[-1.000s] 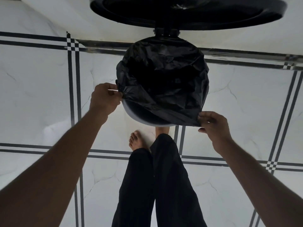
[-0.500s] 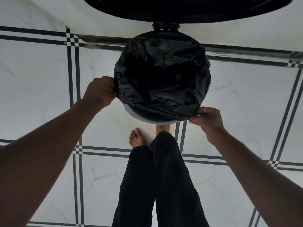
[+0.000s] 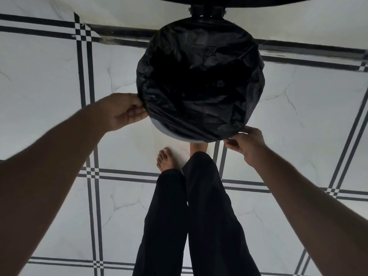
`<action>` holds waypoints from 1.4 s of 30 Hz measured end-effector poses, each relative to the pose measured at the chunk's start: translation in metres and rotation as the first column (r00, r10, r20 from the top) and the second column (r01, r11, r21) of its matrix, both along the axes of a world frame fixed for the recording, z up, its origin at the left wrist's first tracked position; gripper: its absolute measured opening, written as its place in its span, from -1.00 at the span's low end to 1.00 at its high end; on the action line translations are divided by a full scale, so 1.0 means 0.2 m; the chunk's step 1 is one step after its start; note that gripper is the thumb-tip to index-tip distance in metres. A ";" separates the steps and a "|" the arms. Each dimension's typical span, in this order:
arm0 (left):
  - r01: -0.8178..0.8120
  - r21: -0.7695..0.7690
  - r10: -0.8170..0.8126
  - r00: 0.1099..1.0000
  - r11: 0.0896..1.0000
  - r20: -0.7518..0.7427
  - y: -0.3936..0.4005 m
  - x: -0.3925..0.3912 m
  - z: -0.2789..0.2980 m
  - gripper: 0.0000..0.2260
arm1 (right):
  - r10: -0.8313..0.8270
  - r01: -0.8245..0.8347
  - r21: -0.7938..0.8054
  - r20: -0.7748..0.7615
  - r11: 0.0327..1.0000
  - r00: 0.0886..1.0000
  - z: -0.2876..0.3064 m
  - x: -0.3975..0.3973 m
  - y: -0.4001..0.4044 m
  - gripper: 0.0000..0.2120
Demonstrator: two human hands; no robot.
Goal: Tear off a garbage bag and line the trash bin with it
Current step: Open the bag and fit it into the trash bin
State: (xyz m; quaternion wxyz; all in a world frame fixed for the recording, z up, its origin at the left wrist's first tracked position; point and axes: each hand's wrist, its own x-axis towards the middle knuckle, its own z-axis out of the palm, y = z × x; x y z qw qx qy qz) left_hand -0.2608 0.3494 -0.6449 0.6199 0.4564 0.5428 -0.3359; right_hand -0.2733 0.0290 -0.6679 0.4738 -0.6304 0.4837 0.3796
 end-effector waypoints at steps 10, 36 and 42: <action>-0.551 -0.090 0.557 0.829 0.830 0.062 -0.13 -0.15 0.08 -0.87 | -0.395 0.451 0.219 -0.257 0.865 0.882 0.03 -0.02 -0.03 -0.86; -0.213 0.329 0.136 0.961 0.920 0.243 -0.18 -0.22 0.08 -0.86 | 0.599 -0.317 -0.511 0.639 0.799 0.483 0.39 0.13 0.13 -0.72; 0.047 0.349 -0.168 0.931 0.936 0.324 -0.13 -0.26 0.06 -0.90 | 0.941 -0.780 -0.573 0.334 0.251 0.057 0.18 0.33 0.54 -0.42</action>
